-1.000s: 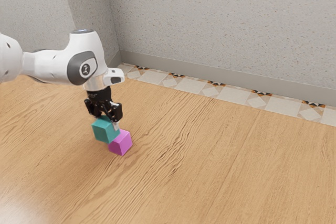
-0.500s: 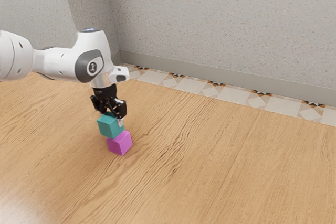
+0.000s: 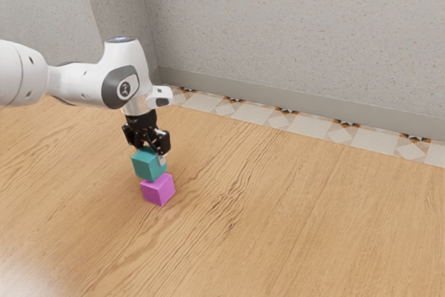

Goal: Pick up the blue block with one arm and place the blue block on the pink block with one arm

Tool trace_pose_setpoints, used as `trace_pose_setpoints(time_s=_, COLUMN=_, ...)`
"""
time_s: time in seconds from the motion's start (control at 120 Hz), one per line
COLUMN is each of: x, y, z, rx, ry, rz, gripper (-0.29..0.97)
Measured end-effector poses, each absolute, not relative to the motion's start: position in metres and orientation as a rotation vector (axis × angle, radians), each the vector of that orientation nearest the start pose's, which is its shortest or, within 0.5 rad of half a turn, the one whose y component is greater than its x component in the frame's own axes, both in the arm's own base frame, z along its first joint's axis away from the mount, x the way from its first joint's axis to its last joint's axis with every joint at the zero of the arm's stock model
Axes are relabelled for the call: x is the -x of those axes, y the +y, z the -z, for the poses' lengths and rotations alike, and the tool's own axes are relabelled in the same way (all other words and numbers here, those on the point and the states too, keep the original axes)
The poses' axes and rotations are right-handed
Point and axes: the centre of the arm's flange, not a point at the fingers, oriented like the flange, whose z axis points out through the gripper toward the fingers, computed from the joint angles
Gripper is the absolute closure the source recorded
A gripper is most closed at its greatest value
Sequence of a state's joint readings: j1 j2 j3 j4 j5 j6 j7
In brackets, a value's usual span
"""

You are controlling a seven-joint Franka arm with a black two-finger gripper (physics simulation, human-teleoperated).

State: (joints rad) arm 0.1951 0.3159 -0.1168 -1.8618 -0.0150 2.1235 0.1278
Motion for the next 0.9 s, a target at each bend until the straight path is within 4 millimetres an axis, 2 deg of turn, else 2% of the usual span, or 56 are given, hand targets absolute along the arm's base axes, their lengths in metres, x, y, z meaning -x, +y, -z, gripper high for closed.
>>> trace_pose_setpoints(time_s=0.425, x=-0.608, y=0.051, z=-0.345, rx=3.188, ry=0.01, rz=-0.054, gripper=0.3)
trace_pose_setpoints(time_s=0.642, x=-0.609, y=0.042, z=-0.344, rx=3.186, ry=0.001, rz=-0.038, gripper=0.3)
trace_pose_setpoints(time_s=0.9, x=-0.61, y=0.041, z=-0.344, rx=3.186, ry=-0.025, rz=-0.029, gripper=0.3)
